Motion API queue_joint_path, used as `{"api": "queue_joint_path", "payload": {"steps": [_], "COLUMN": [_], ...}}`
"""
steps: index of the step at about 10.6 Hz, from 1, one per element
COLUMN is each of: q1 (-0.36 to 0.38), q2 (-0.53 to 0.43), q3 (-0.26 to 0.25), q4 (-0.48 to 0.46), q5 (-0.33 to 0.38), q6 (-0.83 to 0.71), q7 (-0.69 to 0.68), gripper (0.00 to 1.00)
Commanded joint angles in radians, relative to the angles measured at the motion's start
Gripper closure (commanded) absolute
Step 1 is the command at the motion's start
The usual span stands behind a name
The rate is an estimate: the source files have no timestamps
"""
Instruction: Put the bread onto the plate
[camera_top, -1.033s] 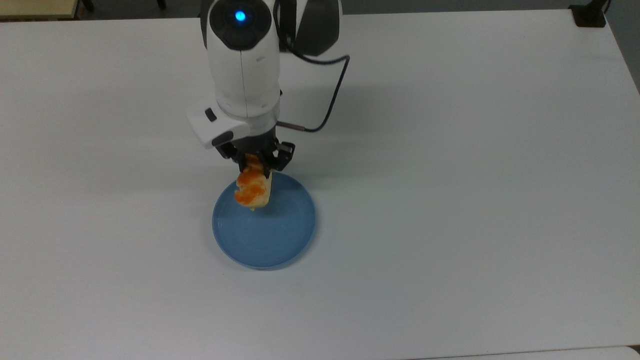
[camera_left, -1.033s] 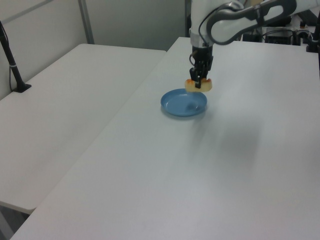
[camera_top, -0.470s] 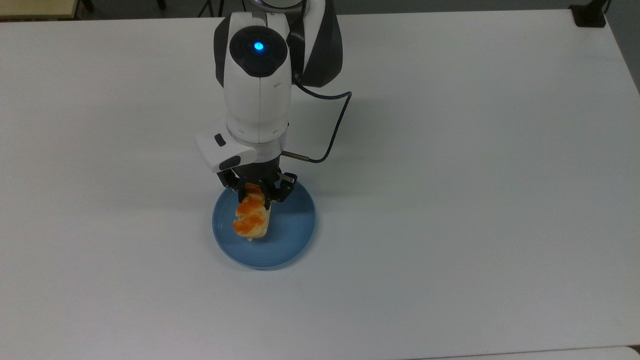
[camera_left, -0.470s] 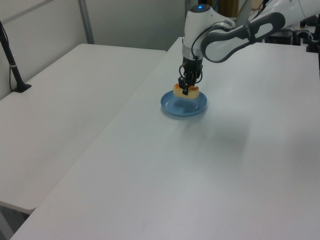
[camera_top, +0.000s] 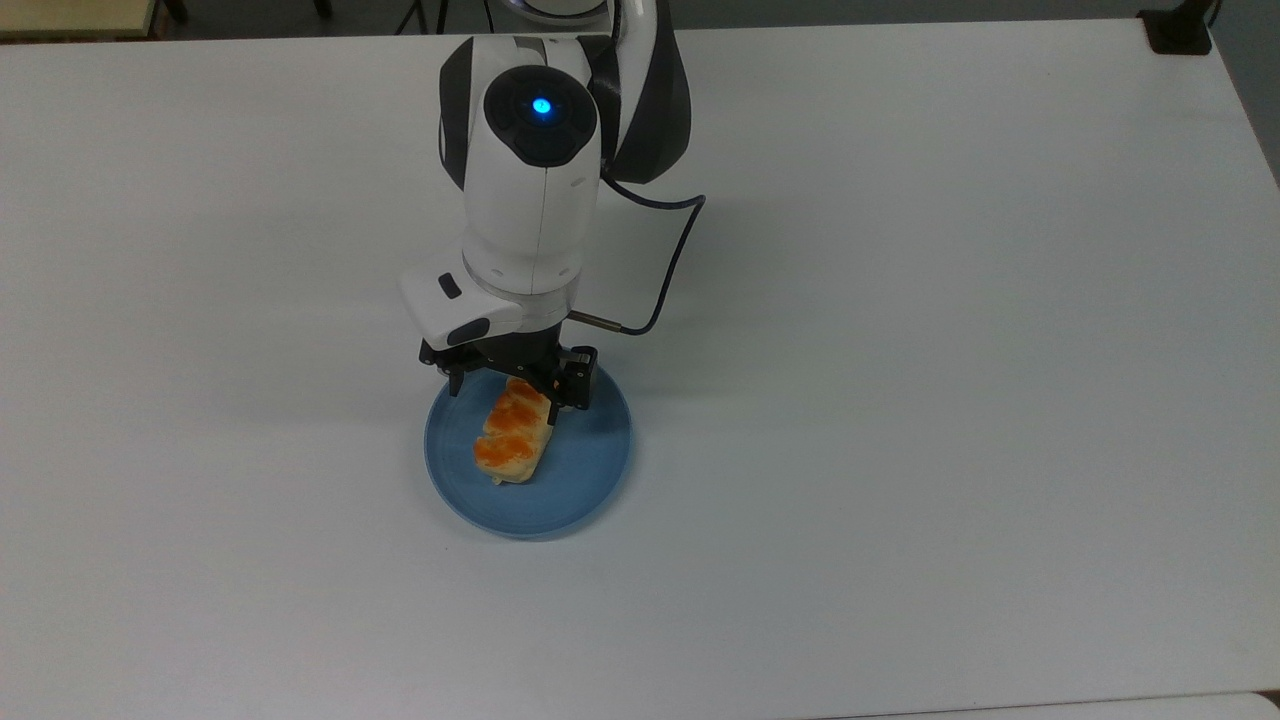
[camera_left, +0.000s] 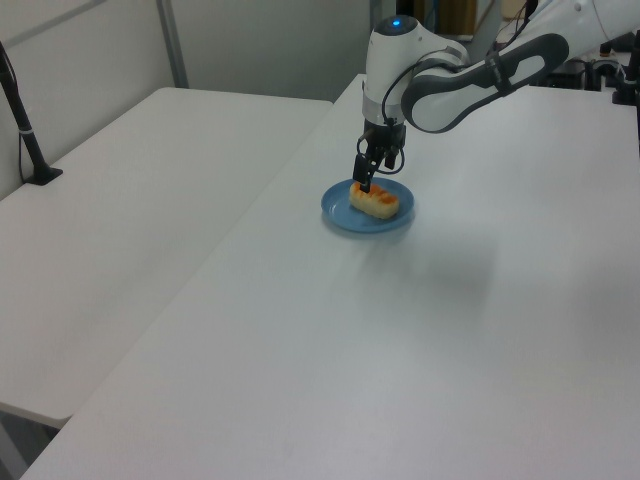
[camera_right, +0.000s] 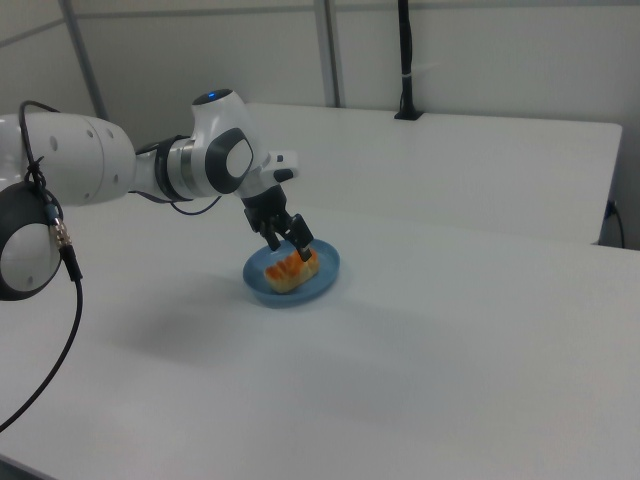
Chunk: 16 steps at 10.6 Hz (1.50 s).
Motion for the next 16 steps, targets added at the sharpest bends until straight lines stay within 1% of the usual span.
{"api": "queue_joint_path", "payload": {"steps": [1,2,3,4,7,9,10,11,13,15,16], "q1": [0.000,-0.027,-0.055,-0.077,-0.120,-0.118,-0.109,-0.100,-0.097,-0.094,-0.095], "q2": [-0.075,-0.138,-0.205,-0.265,-0.429,-0.546,-0.589,-0.614,-0.614,-0.606,-0.605], "q3": [0.001,0.003,0.003,0.001,-0.002,-0.009,-0.011,-0.011,-0.011,-0.011,-0.011], "q4": [0.011,0.013,0.013,0.004,-0.022,-0.097,-0.134,-0.151,-0.161,-0.159,-0.161], "q5": [0.000,0.035,0.089,0.106,0.112,0.150,0.154,0.154,0.154,0.151,0.151], "q6": [-0.079,-0.200,-0.283,-0.336,-0.488,-0.523,-0.542,-0.542,-0.531,-0.525,-0.502], "q7": [0.033,0.033,0.025,0.022,0.016,-0.077,-0.140,-0.204,-0.336,-0.355,-0.385], "gripper": [0.00,0.00,0.00,0.00,0.00,0.00,0.00,0.00,0.00,0.00,0.00]}}
